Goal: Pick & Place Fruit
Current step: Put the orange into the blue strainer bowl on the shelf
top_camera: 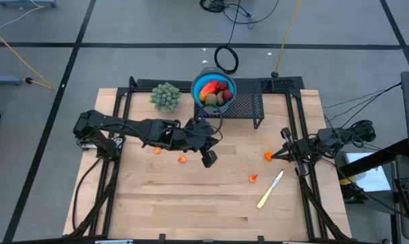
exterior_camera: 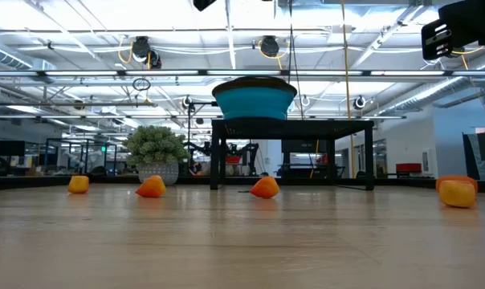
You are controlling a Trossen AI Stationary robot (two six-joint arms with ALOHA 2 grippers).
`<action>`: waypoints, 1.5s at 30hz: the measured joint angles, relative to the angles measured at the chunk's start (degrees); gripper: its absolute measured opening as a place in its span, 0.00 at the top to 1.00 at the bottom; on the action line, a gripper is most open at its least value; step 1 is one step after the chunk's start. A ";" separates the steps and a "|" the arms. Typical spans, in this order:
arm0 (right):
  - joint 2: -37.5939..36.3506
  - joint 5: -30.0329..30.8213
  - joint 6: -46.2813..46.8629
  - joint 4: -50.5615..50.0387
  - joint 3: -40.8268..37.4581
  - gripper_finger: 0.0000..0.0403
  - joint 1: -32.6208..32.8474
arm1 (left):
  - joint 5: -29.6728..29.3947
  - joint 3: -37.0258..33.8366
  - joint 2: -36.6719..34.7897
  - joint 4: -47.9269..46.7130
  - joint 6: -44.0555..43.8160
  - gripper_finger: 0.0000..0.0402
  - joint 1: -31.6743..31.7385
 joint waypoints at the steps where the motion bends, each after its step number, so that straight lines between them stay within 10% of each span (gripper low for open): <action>1: 0.00 0.00 0.00 0.28 0.00 1.00 0.00 | 0.19 0.00 -0.08 0.08 0.51 0.97 0.00; 30: 3.39 0.00 9.08 7.49 0.00 1.00 0.00 | 4.41 -0.14 -0.48 0.38 11.76 0.99 0.44; 45: 6.74 -0.02 13.39 9.78 0.04 1.00 -0.01 | 5.48 -21.51 -6.24 23.61 7.31 0.99 0.37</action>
